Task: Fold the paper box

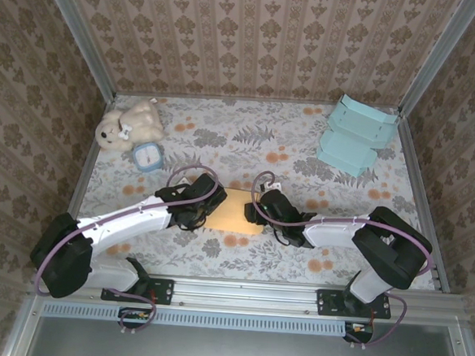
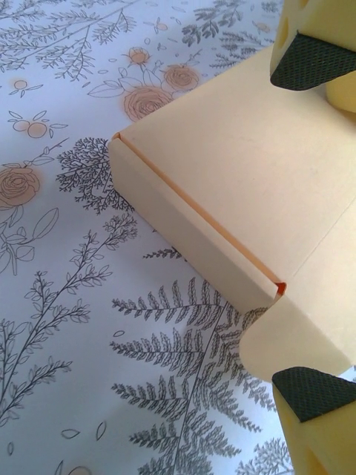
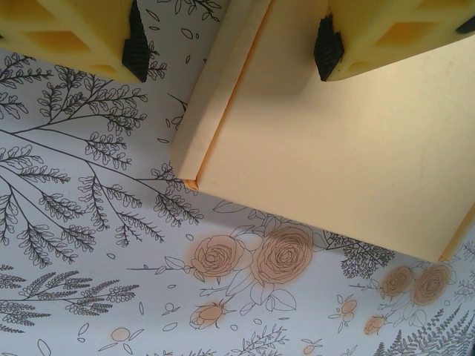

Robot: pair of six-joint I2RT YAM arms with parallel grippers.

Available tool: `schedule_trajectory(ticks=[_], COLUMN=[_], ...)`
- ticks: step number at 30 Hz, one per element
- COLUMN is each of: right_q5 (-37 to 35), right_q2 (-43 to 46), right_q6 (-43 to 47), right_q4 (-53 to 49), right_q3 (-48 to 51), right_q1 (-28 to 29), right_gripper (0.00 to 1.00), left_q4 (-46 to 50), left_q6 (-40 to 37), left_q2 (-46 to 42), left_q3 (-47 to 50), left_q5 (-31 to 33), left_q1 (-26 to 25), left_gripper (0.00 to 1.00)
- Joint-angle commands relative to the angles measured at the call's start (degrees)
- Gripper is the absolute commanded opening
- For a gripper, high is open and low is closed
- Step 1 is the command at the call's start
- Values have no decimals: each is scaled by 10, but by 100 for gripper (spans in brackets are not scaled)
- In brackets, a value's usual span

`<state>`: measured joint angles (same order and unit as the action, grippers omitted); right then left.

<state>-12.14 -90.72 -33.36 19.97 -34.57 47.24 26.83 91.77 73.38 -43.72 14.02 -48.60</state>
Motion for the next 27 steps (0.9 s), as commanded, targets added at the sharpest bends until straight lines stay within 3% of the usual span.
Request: schedule_trajectory(ticks=[1,8,27], right_q5=[10,11,14], right_q2=[-7,-4,-7], right_q6=[9,10,8], right_q4=[-57,-56,-45], right_q3=[2,4,12], right_q1=[5,5,5], right_gripper=[64,64,64], left_q4=[-5,28,-20], left_q6=[45,53,83], left_q2=[-7,23,84], left_q3=[1,-14,-5], left_q5=[-7,-14,-51], left_q1=[3,3,14], left_gripper=[100,100,97])
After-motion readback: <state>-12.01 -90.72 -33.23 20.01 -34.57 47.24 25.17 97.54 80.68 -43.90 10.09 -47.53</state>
